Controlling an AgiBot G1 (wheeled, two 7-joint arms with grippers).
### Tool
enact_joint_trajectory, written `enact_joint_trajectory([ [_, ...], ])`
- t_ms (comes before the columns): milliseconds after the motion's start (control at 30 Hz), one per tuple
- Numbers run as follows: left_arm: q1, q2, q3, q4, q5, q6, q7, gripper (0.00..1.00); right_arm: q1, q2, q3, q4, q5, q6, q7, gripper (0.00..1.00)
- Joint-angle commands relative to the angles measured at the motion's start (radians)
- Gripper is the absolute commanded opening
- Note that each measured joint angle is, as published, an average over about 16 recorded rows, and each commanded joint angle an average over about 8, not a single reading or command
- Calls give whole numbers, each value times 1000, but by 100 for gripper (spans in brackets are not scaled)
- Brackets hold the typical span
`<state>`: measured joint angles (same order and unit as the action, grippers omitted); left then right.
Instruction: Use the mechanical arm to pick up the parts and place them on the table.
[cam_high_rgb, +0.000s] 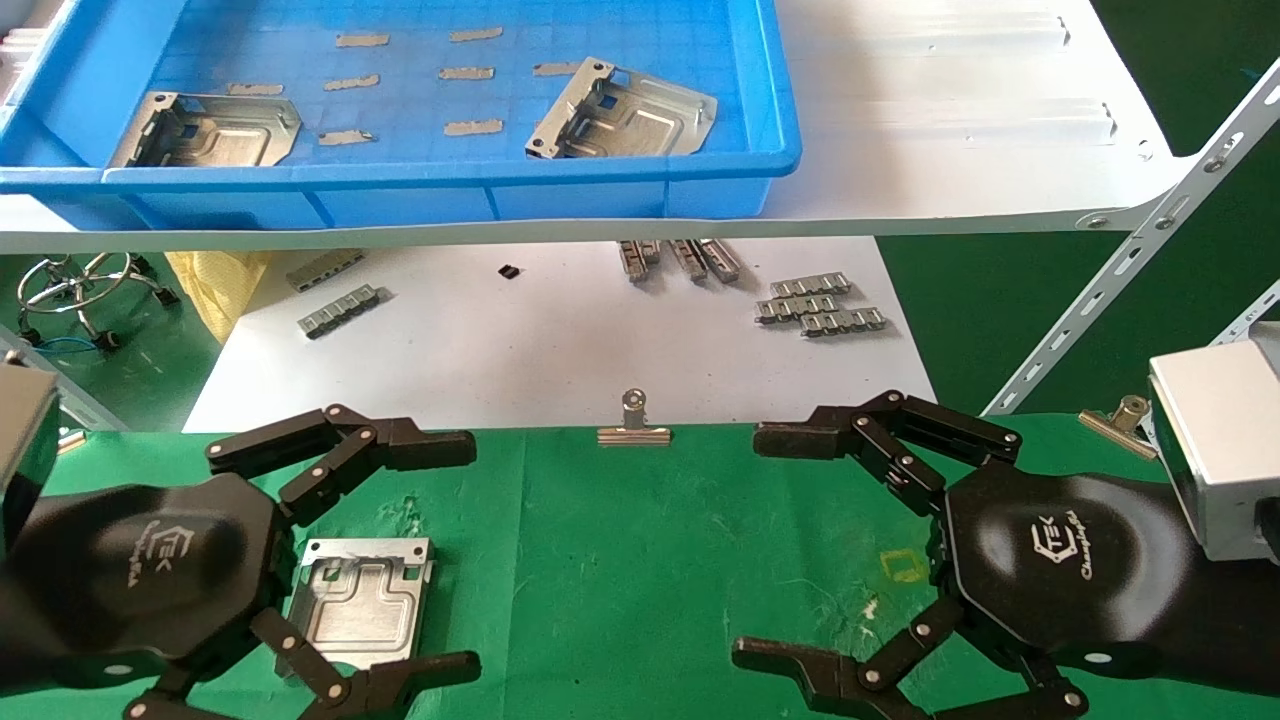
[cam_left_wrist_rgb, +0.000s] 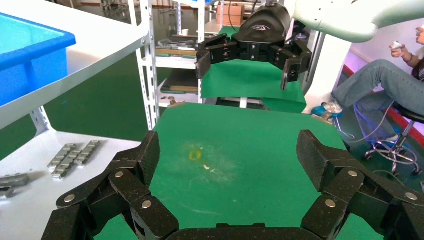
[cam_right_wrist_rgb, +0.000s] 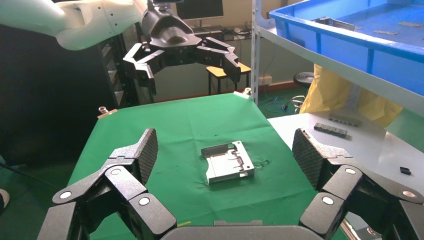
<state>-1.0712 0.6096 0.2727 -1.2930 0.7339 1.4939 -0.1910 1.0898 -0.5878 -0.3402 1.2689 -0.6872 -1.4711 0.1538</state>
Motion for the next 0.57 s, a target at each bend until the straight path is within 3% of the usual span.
enact_joint_trajectory([
  [33,-1,0,2,2,0,0,1,100,0,0,0,0,0,0,0,100],
  [567,-2,1,6,8,-2,1,3,100,0,0,0,0,0,0,0,100],
])
